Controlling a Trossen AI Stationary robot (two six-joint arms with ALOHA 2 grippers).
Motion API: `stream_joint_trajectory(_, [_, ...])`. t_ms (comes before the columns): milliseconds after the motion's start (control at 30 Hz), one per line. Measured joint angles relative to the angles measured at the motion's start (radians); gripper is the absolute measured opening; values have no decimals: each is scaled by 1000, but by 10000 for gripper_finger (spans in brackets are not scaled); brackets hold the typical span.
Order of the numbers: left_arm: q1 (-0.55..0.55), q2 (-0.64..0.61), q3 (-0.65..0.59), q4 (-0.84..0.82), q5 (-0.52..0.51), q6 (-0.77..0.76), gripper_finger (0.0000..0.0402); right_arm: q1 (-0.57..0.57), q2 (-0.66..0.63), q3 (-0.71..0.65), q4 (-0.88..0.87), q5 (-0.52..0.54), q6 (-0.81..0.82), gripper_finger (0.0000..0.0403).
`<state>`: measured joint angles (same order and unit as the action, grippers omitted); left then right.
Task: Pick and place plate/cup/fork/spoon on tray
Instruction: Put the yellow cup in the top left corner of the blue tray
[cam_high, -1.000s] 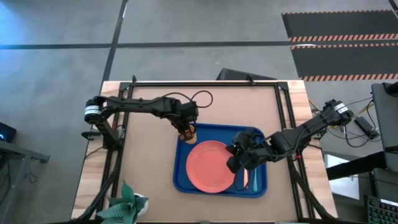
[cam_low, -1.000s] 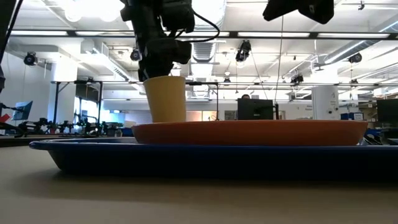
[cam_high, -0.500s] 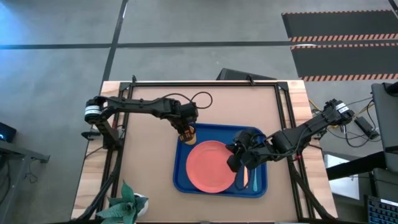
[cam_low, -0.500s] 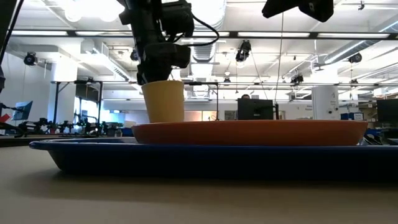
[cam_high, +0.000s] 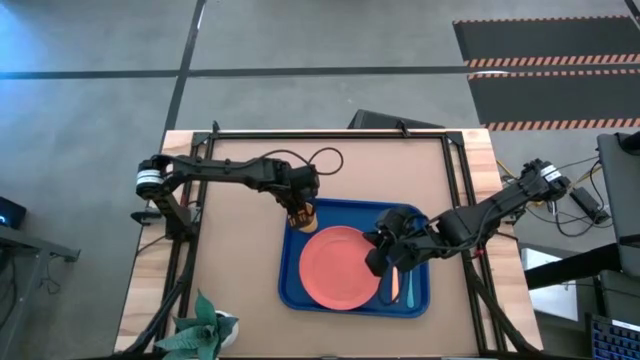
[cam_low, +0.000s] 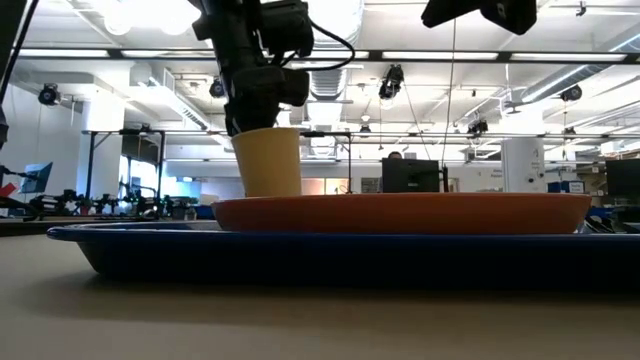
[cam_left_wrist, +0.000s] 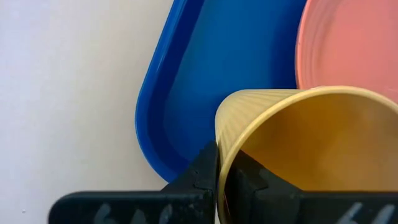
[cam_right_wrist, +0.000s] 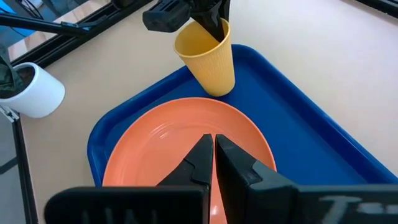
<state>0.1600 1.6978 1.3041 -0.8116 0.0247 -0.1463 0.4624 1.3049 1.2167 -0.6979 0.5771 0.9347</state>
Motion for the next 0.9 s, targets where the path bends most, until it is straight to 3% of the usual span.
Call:
stream_joint_trajectory(267, [0,0,6,-8,28,15,3,0,-7,1,0,1,-2,8])
stream_joint_trajectory(600, [0,0,6,-8,14,26,86,0,-7,1,0,1,-3,8])
stream_joint_trajectory(900, [0,-34,112,-12,8,23,98,0,-8,1,-15,-3,5,8])
